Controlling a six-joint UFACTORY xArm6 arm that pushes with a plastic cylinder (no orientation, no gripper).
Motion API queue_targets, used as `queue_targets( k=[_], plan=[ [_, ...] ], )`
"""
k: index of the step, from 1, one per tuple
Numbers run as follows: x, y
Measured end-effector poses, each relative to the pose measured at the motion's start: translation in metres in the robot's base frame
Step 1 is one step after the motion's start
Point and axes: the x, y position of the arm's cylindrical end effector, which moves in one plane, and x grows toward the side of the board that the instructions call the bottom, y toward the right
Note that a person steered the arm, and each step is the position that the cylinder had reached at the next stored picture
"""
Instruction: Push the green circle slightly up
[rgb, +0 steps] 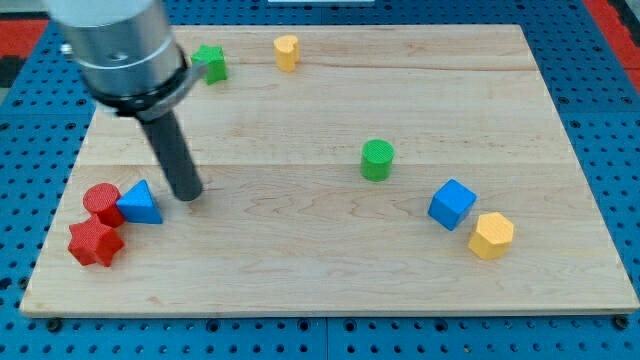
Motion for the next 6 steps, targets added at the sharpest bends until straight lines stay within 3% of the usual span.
queue_targets(
  k=[3, 6],
  plan=[
    [-0.010, 0.174],
    [-0.023, 0.287]
  ],
)
